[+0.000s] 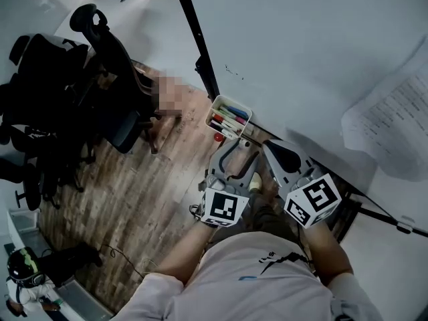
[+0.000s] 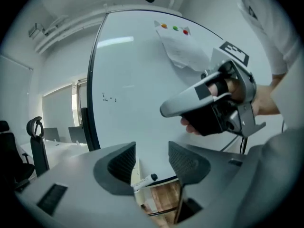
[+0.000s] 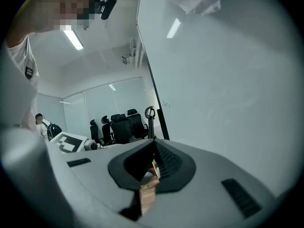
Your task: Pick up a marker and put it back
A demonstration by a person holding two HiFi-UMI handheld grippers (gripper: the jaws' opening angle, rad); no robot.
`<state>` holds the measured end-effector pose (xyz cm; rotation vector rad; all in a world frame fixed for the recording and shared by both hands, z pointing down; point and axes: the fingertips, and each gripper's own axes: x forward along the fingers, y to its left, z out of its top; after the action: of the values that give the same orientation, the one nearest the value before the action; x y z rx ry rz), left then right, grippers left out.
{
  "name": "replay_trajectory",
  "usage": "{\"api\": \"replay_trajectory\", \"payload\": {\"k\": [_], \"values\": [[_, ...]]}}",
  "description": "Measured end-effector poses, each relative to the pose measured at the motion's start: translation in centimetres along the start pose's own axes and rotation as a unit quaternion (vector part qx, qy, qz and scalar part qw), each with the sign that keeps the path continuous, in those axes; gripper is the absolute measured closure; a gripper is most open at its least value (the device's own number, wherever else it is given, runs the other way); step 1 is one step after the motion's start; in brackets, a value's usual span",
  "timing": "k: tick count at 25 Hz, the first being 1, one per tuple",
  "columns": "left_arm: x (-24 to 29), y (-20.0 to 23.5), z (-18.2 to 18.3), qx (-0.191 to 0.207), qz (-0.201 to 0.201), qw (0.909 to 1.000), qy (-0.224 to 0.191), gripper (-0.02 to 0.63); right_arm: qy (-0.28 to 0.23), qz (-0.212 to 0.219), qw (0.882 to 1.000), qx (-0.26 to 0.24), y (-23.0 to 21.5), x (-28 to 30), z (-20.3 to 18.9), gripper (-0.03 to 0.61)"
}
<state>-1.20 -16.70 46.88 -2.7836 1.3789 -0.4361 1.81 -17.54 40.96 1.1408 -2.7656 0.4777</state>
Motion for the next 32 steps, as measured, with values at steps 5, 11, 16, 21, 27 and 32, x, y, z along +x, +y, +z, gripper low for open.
{"api": "replay_trajectory", "payload": {"k": [5,11,16,21,27,32], "values": [[-2.3,0.3,3.3,-0.039,-0.005,0.9989,-0.026,0.405,-0.013,-0.003,1.0,-0.002,1.4,-0.7,0.4,0.565],[-5.3,0.5,6.1,-0.09,-0.011,0.9944,-0.054,0.411,-0.031,-0.005,0.999,-0.021,3.2,-1.5,1.9,0.565],[-8.4,1.4,7.8,-0.134,0.01,0.9887,-0.066,0.584,-0.041,-0.001,0.999,-0.03,5.1,-2.6,2.9,0.565],[-10.7,1.6,10.1,-0.138,0.01,0.9862,-0.091,0.603,-0.046,0.015,0.998,-0.034,7.7,-2.9,3.6,0.565],[-13.1,1.6,9.9,-0.163,0.016,0.9819,-0.095,0.603,-0.039,0.04,0.998,-0.034,10.6,-2.9,3.2,0.565],[-14.4,1.6,10.0,-0.163,0.023,0.9812,-0.101,0.603,-0.041,0.046,0.997,-0.038,11.9,-3.2,3.4,0.565]]}}
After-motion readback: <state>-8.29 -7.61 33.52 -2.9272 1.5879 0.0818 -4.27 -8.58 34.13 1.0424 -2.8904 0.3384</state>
